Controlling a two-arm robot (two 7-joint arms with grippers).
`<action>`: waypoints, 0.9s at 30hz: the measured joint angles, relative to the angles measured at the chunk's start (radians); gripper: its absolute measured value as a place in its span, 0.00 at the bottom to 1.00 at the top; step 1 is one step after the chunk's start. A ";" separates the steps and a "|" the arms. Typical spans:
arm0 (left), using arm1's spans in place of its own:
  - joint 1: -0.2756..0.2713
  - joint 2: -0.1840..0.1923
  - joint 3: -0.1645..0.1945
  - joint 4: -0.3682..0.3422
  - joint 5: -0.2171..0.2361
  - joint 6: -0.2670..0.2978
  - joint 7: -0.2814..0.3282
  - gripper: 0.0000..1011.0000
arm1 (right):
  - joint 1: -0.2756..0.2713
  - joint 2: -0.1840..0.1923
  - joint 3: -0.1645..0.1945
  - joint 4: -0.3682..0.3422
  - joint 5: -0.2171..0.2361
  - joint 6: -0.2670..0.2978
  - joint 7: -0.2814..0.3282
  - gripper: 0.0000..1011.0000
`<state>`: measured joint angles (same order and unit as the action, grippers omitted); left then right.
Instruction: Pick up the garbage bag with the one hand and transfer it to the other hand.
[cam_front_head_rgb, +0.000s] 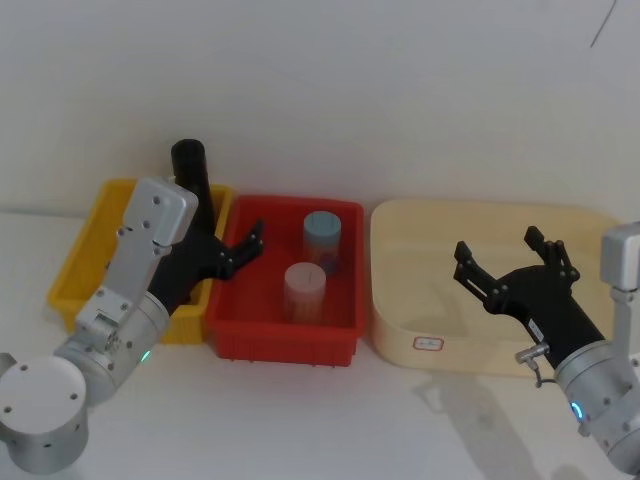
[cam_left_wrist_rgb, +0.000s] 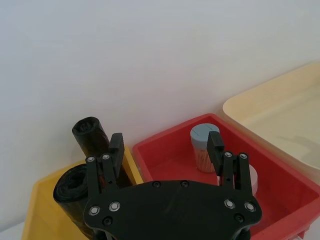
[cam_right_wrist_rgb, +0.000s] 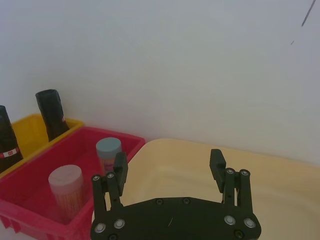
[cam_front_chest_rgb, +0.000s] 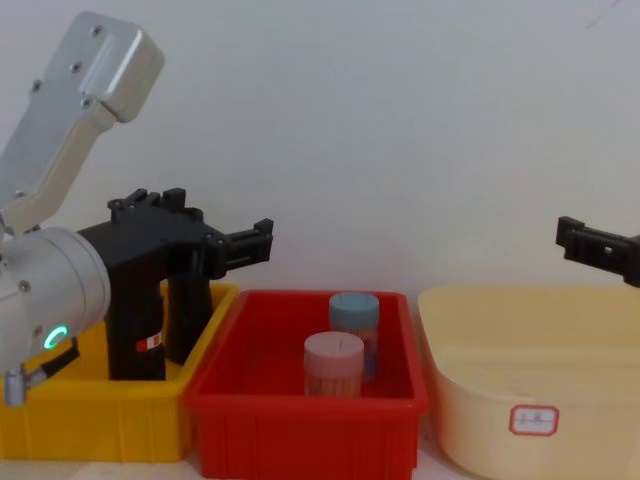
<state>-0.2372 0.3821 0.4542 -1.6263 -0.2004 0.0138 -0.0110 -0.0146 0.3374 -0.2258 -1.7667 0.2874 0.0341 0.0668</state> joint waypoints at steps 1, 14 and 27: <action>0.000 0.000 0.000 0.000 0.000 0.000 0.000 0.99 | 0.000 0.000 0.000 0.000 0.000 0.000 0.000 0.99; 0.000 0.000 0.000 0.000 0.000 0.000 0.000 0.99 | 0.000 0.000 0.000 0.000 0.000 0.000 0.000 0.99; 0.002 0.013 -0.022 -0.022 -0.033 0.024 -0.031 0.99 | 0.023 -0.009 -0.012 -0.017 0.000 0.047 0.004 0.99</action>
<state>-0.2354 0.3955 0.4322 -1.6487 -0.2330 0.0380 -0.0417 0.0079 0.3279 -0.2377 -1.7838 0.2874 0.0810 0.0704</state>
